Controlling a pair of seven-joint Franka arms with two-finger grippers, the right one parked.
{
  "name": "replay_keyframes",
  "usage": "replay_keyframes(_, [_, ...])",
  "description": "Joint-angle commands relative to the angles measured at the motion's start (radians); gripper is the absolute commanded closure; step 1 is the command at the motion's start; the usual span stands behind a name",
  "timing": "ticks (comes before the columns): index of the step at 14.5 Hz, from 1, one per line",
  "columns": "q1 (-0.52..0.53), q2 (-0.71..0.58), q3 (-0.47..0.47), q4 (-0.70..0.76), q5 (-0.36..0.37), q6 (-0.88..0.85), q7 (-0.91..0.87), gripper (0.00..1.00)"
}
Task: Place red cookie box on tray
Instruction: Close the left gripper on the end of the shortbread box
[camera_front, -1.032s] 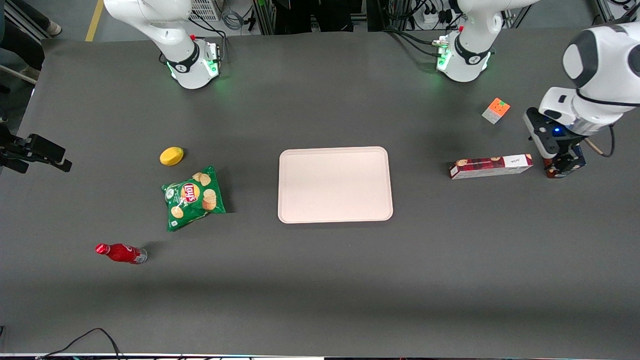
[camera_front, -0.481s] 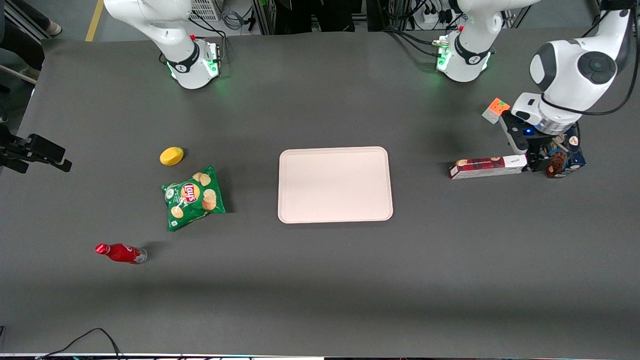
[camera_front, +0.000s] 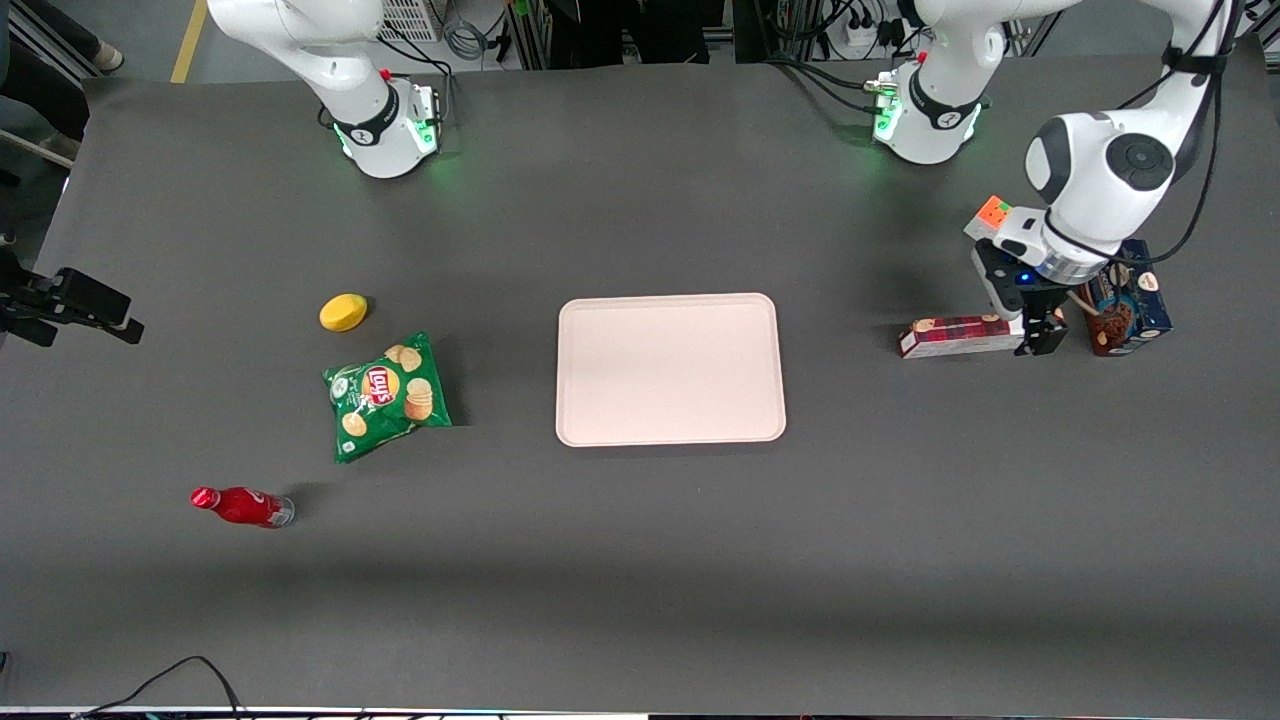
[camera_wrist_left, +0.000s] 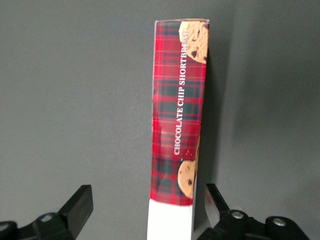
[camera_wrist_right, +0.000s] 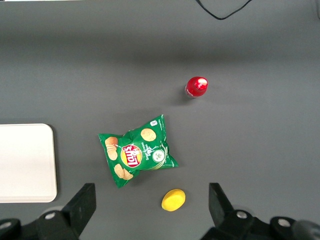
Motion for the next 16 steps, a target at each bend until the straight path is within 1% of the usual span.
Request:
replay_keyframes(1, [-0.01, 0.029, -0.01, -0.004, -0.006, 0.031, 0.02, 0.0])
replay_keyframes(10, [-0.01, 0.076, -0.017, -0.032, -0.006, 0.035, 0.02, 0.0])
replay_keyframes(12, [-0.01, 0.101, -0.017, -0.032, -0.006, 0.072, 0.022, 0.02])
replay_keyframes(14, [-0.009, 0.118, -0.017, -0.031, -0.003, 0.11, 0.022, 0.19])
replay_keyframes(16, [-0.009, 0.142, -0.017, -0.029, 0.0, 0.158, 0.038, 0.46])
